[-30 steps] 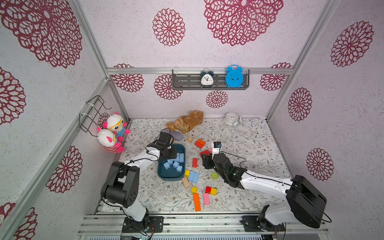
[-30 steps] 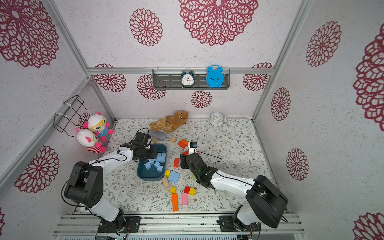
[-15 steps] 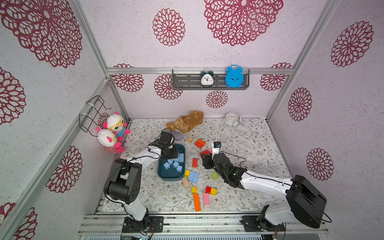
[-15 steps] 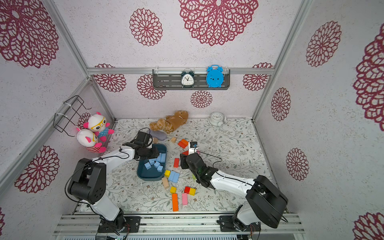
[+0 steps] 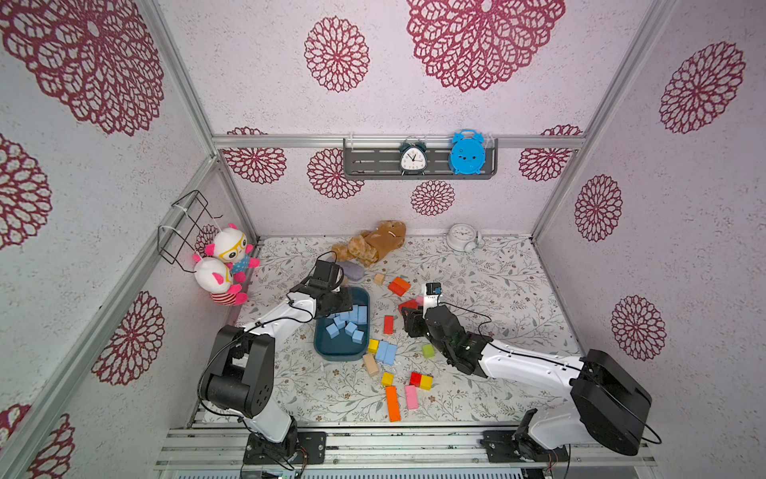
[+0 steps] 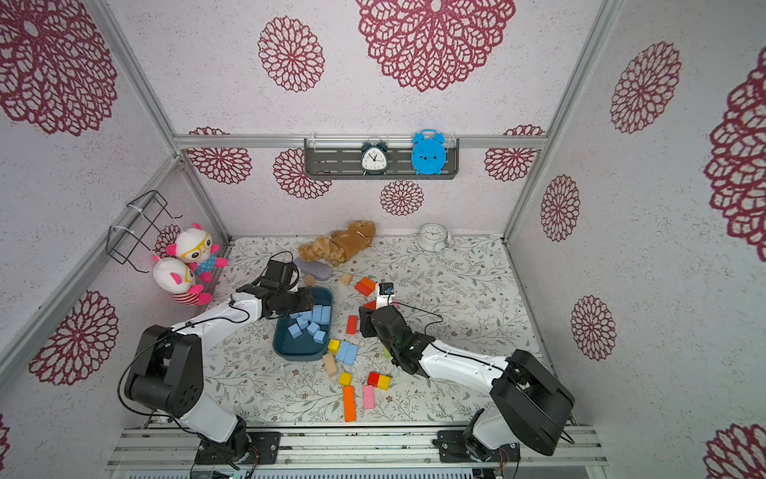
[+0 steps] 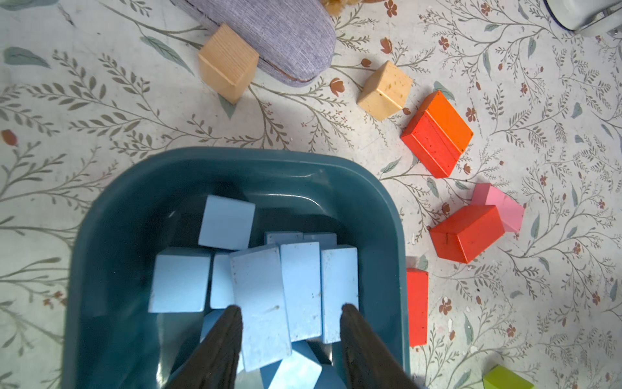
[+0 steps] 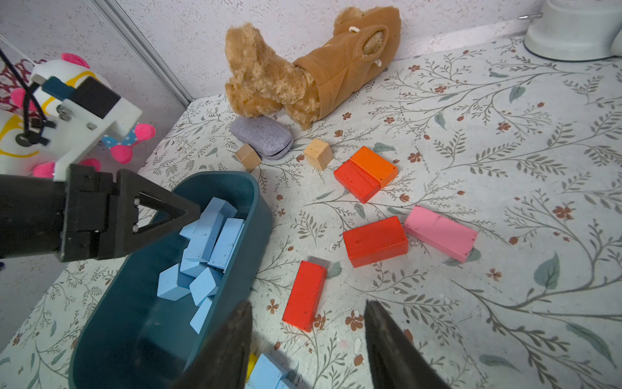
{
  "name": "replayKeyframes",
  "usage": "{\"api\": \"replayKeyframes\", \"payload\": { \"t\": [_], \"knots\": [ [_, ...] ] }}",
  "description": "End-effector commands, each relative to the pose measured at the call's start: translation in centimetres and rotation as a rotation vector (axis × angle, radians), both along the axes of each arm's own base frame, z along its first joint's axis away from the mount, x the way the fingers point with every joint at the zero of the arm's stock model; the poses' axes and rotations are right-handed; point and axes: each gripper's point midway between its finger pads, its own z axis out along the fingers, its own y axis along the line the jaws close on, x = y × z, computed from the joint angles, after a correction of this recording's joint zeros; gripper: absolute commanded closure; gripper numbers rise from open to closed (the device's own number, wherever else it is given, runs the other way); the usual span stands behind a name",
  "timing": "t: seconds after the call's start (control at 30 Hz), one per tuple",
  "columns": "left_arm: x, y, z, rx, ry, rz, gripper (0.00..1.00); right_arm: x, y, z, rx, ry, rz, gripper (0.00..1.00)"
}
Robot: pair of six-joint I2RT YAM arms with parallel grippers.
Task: Pick out the blue building blocks
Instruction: Place the building block in the storage box.
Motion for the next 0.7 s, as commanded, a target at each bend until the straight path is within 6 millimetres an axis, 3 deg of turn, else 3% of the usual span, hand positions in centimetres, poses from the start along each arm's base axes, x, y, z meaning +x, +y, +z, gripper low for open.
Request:
{"api": "replayKeyframes", "payload": {
  "t": [0.0,0.17,0.5,0.67],
  "knots": [
    [0.1,0.2,-1.5,0.0,0.041,0.01,0.49,0.6,0.2,2.0,0.026,-0.047,-0.004,0.43],
    [0.0,-0.6,-2.5,-0.027,0.089,-0.005,0.52,0.5,0.0,2.1,0.025,-0.048,-0.009,0.43],
    [-0.5,-3.4,-2.0,-0.096,0.091,-0.081,0.6,0.5,-0.1,2.0,0.026,-0.05,-0.01,0.43],
    [-0.4,-3.2,-2.4,-0.072,0.094,-0.079,0.6,0.4,-0.1,2.0,0.025,-0.05,-0.01,0.43]
  ]
}}
